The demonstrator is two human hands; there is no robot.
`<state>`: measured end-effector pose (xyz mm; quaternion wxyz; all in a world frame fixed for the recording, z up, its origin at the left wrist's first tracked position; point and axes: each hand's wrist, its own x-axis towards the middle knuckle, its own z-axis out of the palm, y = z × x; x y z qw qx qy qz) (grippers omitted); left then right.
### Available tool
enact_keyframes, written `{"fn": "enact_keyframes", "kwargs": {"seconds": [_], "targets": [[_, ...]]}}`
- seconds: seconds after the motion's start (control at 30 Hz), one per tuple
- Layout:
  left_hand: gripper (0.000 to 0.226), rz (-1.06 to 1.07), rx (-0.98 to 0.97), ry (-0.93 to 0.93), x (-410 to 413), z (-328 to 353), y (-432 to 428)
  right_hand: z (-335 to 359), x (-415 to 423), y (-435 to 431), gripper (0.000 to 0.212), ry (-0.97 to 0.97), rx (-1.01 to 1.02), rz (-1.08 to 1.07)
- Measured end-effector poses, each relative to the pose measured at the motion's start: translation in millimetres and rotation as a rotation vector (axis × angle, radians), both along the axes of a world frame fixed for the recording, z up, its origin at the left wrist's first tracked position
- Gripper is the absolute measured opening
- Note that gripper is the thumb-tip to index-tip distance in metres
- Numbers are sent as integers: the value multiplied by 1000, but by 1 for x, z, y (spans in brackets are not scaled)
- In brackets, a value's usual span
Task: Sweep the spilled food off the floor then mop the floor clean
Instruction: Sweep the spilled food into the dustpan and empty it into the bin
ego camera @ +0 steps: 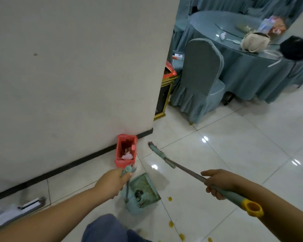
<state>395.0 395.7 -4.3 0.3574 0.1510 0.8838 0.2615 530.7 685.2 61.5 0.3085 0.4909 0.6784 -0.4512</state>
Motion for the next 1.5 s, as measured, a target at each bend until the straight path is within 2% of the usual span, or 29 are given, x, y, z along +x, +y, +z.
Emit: {"fn": "enact_keyframes", "kwargs": {"seconds": [0.13,0.3,0.4,0.53,0.6,0.67,0.77,0.87,1.0,1.13,1.27,1.33,1.43,1.5], "targets": [[26,-53,81,-125,-11,-18,41,-18,-13,8,22,-7,-78,-136],[25,23,213,-324,-38,-42,103,-26,-49,25,25,0,-76,-201],[27,69,205,-442,-62,-54,140,-22,-80,38,20,53,-94,-302],[26,102,134,-559,-94,-67,175,-8,-114,47,13,335,-137,-546],[20,-8,149,-478,-111,-72,184,-3,-132,50,16,518,-139,-645],[25,-96,163,-421,-129,-75,193,-3,-150,56,19,628,-119,-719],[22,-210,105,-477,-154,-76,204,-8,-176,65,27,653,21,-601],[23,-252,149,-506,-172,-76,207,-9,-197,67,12,535,219,-408],[28,-276,246,-470,-185,-74,213,-5,-215,66,9,459,360,-270],[4,-384,256,-402,-201,-77,215,1,-218,58,9,469,451,-151],[21,-583,238,-181,-218,-88,217,4,-220,48,11,497,471,-91],[48,-737,194,-93,-224,-99,221,4,-222,44,9,490,464,-64],[92,-808,152,-128,-222,-122,226,4,-226,39,8,465,472,-24],[102,-817,176,-142,-219,-132,230,5,-226,36,9,468,474,-12]]}}
